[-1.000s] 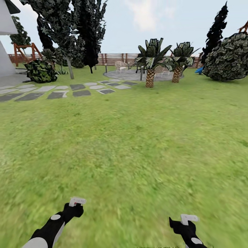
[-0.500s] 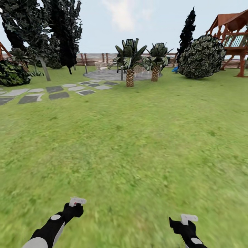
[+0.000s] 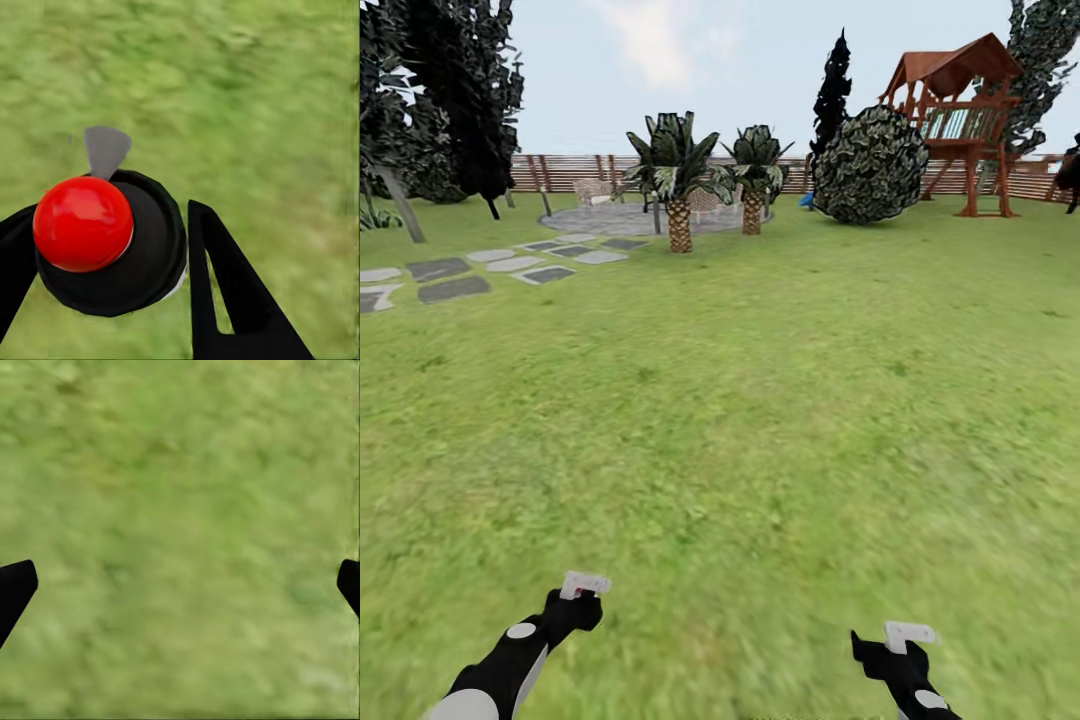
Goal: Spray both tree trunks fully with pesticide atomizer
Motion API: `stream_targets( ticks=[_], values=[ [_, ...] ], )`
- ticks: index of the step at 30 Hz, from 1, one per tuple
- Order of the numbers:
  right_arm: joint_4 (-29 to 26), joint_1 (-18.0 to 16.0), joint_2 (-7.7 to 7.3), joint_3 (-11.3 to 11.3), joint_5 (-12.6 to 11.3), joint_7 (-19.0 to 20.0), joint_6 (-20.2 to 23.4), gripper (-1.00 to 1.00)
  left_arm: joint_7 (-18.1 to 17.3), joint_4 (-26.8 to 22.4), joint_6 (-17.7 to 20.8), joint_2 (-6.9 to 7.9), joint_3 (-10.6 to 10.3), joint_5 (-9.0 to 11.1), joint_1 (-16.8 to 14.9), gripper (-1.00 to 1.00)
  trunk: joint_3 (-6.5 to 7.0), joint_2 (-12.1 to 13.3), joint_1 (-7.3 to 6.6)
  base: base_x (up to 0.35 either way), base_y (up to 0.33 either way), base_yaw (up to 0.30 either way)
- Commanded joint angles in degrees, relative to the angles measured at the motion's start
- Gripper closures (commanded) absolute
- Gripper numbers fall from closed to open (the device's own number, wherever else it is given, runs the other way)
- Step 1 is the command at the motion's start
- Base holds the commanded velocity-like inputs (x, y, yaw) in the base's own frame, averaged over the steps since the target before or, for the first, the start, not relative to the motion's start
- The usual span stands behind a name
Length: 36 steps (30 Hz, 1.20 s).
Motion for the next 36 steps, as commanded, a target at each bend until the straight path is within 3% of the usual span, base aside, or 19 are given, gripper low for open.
stream_targets(
  ticks=[1, 36],
  values=[
    [0.0, 0.0, 0.00, 0.0, 0.0, 0.0, 0.0, -1.00, 0.0, 0.0, 0.0, 0.02, 0.0, 0.0, 0.0, 1.00, 0.00, 0.0, 0.00, 0.000, -0.275, -0.299],
    [0.0, 0.0, 0.00, 0.0, 0.0, 0.0, 0.0, -1.00, 0.0, 0.0, 0.0, 0.03, 0.0, -0.1, 0.0, 1.00, 0.00, 0.0, 0.00, 0.027, -0.275, -0.299]
  ],
)
